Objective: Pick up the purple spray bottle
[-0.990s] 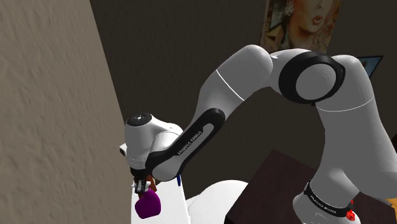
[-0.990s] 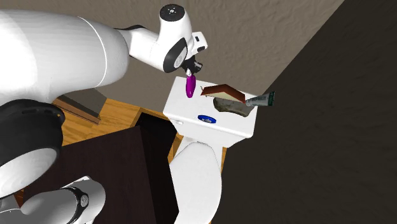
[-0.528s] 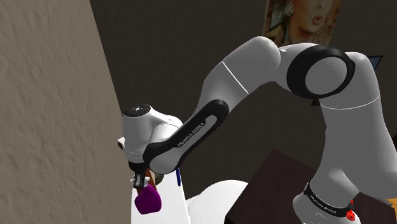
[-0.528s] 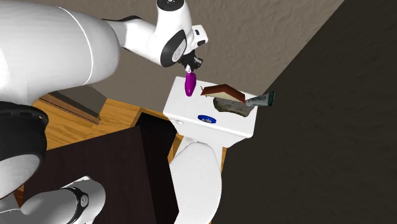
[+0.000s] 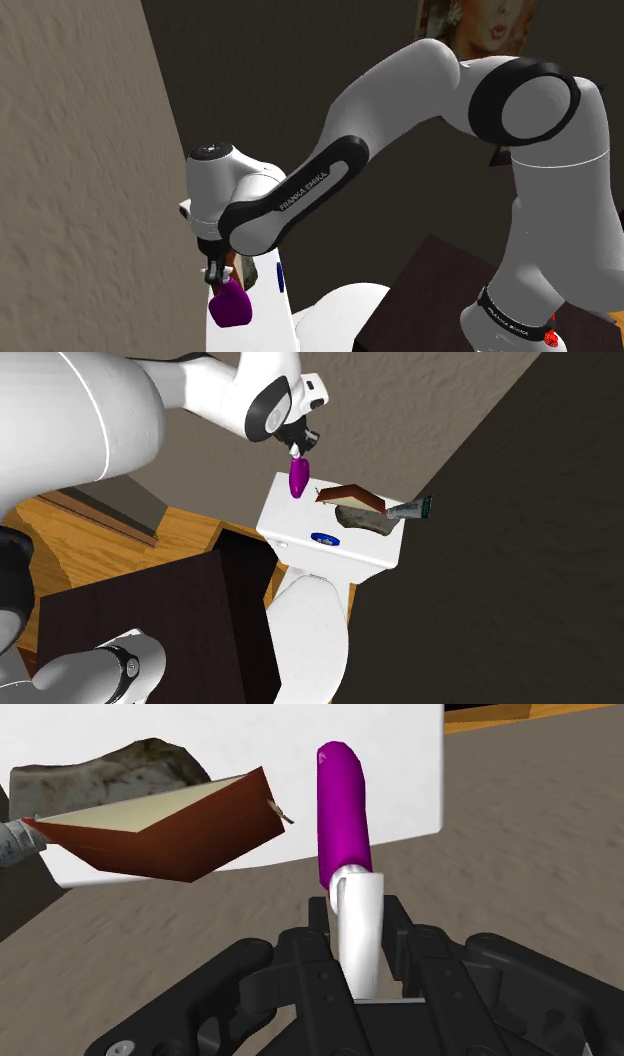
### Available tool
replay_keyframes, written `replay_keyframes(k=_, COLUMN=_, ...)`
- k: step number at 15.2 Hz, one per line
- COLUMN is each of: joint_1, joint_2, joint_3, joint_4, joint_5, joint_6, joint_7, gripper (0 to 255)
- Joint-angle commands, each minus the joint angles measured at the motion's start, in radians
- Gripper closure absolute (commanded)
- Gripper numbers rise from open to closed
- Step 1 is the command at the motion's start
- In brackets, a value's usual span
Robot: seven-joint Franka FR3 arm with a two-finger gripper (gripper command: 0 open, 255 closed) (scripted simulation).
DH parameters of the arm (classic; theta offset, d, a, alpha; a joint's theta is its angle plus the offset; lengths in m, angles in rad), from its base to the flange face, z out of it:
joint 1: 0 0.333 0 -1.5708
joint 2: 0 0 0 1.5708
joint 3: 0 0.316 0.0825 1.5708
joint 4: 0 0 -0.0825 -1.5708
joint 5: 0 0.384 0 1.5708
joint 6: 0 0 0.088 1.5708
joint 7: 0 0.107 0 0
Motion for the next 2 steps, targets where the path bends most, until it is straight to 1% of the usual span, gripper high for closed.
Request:
replay_keyframes(k=1, joint_1=-0.001, joint_2=-0.011, joint_3=0.003, joint_4=0.0, joint_5=0.004, joint_6=-0.011, joint_7=-0.001, gripper=255)
replay_keyframes(k=2, joint_1=-0.001, joint_2=-0.011, joint_3=0.003, joint_4=0.0, joint_5=0.004, joint_6=-0.011, joint_7=-0.001, gripper=255)
